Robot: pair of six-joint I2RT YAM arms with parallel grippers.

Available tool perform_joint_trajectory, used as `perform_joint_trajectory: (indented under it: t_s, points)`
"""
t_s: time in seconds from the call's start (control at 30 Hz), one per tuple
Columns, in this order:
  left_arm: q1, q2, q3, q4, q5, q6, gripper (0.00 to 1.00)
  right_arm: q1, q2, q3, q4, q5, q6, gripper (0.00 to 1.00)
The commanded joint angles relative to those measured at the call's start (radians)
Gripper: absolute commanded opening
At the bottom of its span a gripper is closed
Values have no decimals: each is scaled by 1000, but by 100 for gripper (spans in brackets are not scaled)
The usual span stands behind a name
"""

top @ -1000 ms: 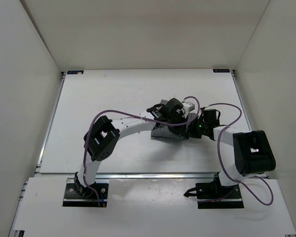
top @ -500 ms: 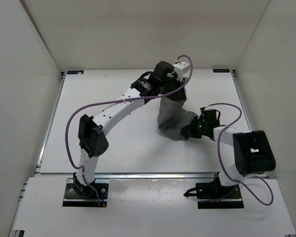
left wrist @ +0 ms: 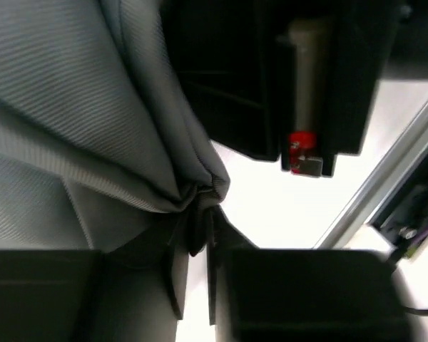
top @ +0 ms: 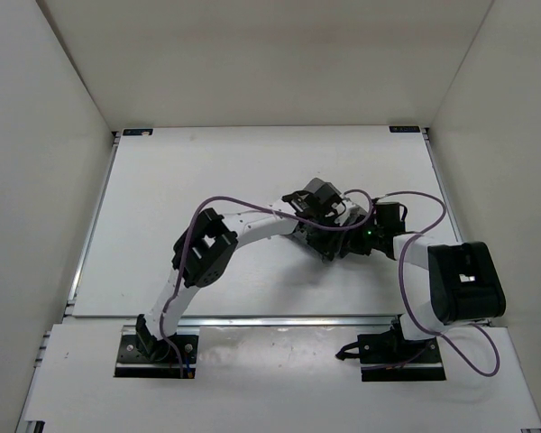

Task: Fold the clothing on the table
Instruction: Fold the skirt

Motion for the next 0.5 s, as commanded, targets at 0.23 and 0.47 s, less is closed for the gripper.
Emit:
perform_joint_trajectory:
  t_s: [0.23,0.47]
  points:
    - [133,-220,-171,384,114,-208,33,-18,4,-52,-73,75,-34,0]
    - [156,-104,38,372,169,-241,46,-31,-100,-60,-99,52,-27,9]
